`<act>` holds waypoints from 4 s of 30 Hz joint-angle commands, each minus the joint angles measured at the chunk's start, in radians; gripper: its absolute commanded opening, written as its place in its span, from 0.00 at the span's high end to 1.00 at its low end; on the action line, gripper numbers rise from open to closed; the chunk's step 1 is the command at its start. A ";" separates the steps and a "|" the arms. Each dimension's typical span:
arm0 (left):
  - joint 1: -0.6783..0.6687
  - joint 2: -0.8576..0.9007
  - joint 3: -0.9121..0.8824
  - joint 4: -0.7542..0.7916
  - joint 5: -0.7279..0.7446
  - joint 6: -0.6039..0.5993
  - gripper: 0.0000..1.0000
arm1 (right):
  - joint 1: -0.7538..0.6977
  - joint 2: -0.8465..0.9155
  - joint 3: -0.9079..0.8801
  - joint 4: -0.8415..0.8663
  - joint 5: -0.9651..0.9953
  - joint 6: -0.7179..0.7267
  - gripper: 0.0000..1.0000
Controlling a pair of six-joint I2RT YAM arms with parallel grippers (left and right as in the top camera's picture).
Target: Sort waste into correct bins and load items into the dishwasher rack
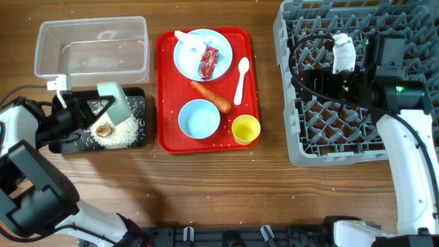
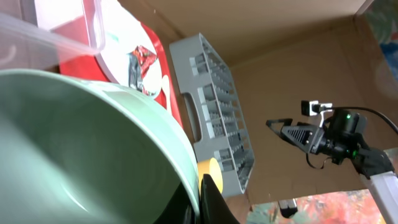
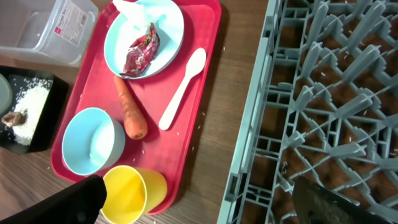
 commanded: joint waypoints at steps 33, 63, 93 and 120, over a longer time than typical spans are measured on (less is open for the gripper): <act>-0.950 0.202 0.593 0.762 -1.280 -0.640 0.00 | -0.001 0.010 0.010 -0.004 0.010 0.020 0.00; -0.950 0.457 0.597 0.839 -1.297 -0.731 0.96 | -0.001 0.010 0.010 -0.008 0.014 0.020 0.00; -0.508 0.252 0.590 0.623 -1.459 -0.837 0.63 | -0.001 0.010 0.010 -0.008 0.013 0.023 0.00; -1.046 0.332 0.591 0.496 -1.271 -0.860 0.44 | 0.011 0.010 0.010 0.111 -0.053 0.115 0.02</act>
